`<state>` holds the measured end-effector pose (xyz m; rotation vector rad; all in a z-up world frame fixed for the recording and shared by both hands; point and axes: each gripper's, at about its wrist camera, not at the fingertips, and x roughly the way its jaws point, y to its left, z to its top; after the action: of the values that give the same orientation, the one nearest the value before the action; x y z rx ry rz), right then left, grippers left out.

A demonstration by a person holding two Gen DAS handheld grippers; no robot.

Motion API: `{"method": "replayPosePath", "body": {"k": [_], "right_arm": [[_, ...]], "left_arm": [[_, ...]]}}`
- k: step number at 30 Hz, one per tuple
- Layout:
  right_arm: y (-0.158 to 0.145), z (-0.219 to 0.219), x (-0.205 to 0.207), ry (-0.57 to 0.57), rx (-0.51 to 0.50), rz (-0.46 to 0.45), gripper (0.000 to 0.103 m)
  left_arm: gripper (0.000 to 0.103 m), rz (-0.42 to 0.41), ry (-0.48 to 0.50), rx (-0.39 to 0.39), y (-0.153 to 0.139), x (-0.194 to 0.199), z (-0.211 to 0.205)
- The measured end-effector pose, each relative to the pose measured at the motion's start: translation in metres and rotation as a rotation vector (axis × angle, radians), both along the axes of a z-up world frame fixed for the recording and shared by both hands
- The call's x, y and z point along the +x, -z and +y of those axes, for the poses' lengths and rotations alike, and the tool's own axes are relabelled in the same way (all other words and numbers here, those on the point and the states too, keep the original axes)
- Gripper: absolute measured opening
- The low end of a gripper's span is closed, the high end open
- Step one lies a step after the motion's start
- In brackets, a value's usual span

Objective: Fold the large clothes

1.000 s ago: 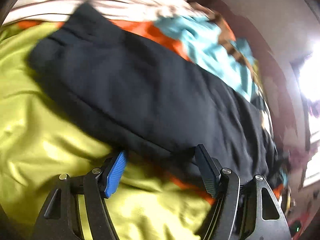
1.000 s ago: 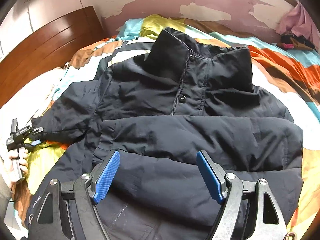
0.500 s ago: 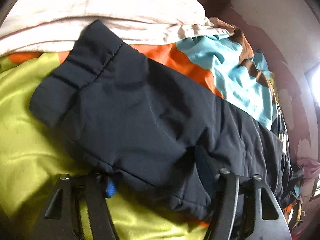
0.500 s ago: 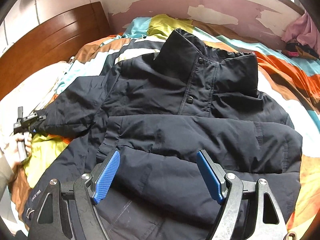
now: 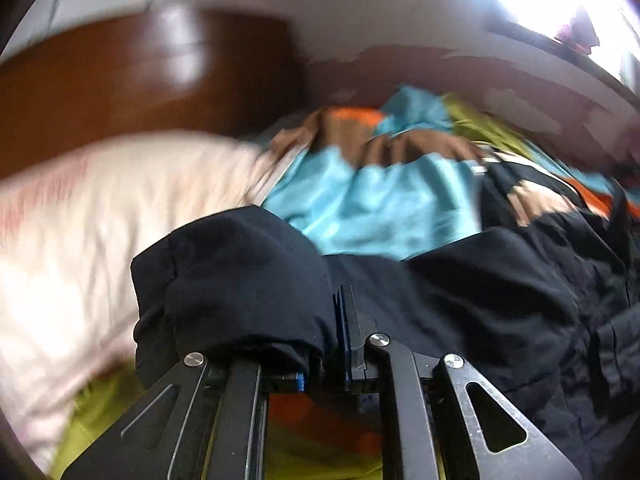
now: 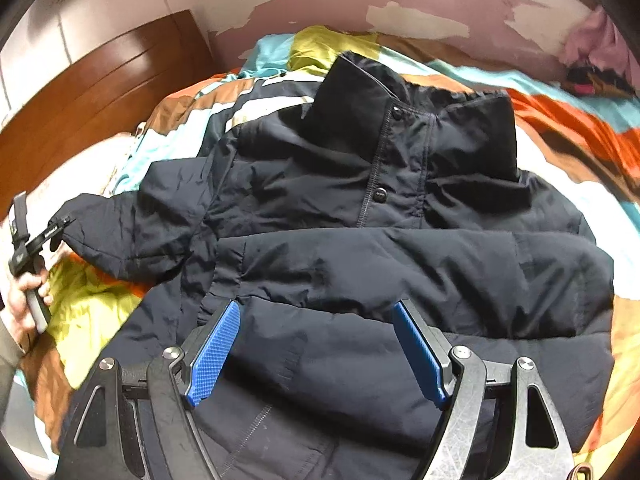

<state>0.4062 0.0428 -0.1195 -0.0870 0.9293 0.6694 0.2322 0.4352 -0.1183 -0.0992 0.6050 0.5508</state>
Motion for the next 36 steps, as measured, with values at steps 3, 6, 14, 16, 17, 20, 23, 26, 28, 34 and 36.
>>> {"method": "replayPosePath", "body": {"k": [3, 6, 14, 16, 17, 20, 23, 26, 28, 34, 36], "right_arm": [[0.001, -0.007, 0.006, 0.034, 0.038, 0.027, 0.078], [-0.001, -0.016, 0.012, 0.063, 0.058, 0.036, 0.078], [0.001, -0.044, 0.023, 0.109, 0.133, 0.086, 0.078], [0.003, -0.053, 0.024, 0.124, 0.152, 0.103, 0.078], [0.004, -0.058, 0.025, 0.134, 0.164, 0.111, 0.078], [0.01, -0.077, 0.029, 0.163, 0.215, 0.15, 0.078], [0.019, -0.095, 0.033, 0.187, 0.258, 0.201, 0.078], [0.03, -0.108, 0.039, 0.202, 0.326, 0.287, 0.078], [0.035, -0.111, 0.043, 0.199, 0.37, 0.338, 0.078], [0.035, -0.092, 0.054, 0.133, 0.5, 0.436, 0.078], [0.034, -0.082, 0.057, 0.109, 0.531, 0.46, 0.078]], "left_arm": [[0.009, -0.004, 0.106, 0.097, -0.007, 0.017, -0.041], [0.008, -0.014, 0.207, 0.144, -0.011, 0.038, -0.085], [0.008, 0.004, 0.393, 0.21, -0.003, 0.092, -0.181], [0.008, 0.036, 0.447, 0.259, 0.009, 0.105, -0.21], [0.008, 0.056, 0.478, 0.289, 0.017, 0.11, -0.227], [0.008, 0.1, 0.552, 0.371, 0.037, 0.121, -0.264], [0.008, 0.166, 0.626, 0.495, 0.066, 0.13, -0.301], [0.008, 0.219, 0.703, 0.641, 0.092, 0.131, -0.333], [0.008, 0.236, 0.749, 0.687, 0.105, 0.127, -0.345], [0.008, 0.273, 0.817, 0.775, 0.132, 0.129, -0.367], [0.008, 0.282, 0.822, 0.786, 0.137, 0.134, -0.366]]}}
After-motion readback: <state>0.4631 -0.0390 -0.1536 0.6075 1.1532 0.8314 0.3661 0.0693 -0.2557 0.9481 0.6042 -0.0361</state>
